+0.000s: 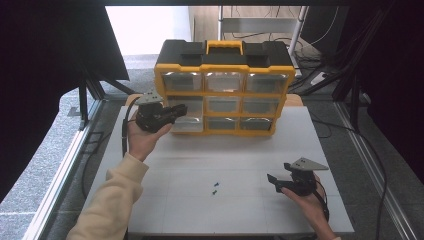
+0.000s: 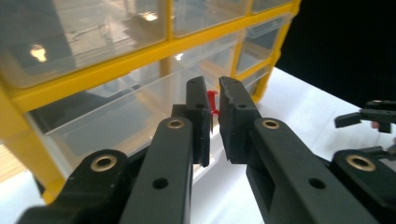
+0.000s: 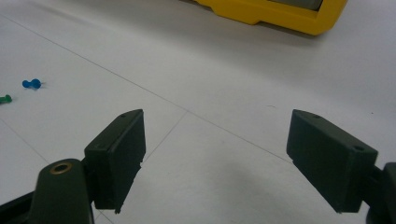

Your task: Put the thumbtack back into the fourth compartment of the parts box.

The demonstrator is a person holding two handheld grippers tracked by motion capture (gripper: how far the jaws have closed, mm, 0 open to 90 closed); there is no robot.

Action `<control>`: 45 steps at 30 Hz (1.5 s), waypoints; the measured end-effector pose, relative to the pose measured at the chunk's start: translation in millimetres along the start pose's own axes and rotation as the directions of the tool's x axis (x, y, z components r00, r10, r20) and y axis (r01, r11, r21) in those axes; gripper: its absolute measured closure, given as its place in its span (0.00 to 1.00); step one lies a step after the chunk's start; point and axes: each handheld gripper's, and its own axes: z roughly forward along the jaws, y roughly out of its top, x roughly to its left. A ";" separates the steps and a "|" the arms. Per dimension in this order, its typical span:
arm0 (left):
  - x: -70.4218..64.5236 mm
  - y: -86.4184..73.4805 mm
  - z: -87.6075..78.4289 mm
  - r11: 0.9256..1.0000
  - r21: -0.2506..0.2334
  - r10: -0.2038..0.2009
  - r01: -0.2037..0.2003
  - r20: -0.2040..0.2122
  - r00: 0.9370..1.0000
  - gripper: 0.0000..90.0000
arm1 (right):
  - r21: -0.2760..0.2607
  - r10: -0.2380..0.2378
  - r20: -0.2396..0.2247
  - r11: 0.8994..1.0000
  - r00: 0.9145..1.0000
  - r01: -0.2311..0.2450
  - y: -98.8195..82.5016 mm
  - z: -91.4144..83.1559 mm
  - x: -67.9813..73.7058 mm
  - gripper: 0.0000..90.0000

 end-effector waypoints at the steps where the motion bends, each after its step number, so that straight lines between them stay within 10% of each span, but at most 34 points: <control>1: 1.2 -0.1 0.7 1.000 -0.002 -0.007 0.007 -0.004 1.000 0.92 | 0.000 -0.001 0.000 1.000 1.000 0.001 0.0 0.1 -0.1 0.22; 19: 15.2 2.6 10.8 0.999 0.028 -0.019 0.020 -0.052 0.998 0.89 | -0.002 0.002 0.003 1.000 1.000 -0.002 0.0 0.2 -0.9 0.22; 27: 14.8 1.8 3.8 0.999 -0.013 -0.051 0.051 -0.026 0.998 0.43 | -0.003 0.001 0.005 1.000 1.000 -0.001 -0.3 -0.1 -1.4 0.21; 45: -40.3 -27.3 -23.5 0.996 0.026 0.076 -0.080 0.112 0.991 0.35 | -0.003 0.002 0.011 1.000 1.000 -0.002 -0.4 -0.5 -0.9 0.21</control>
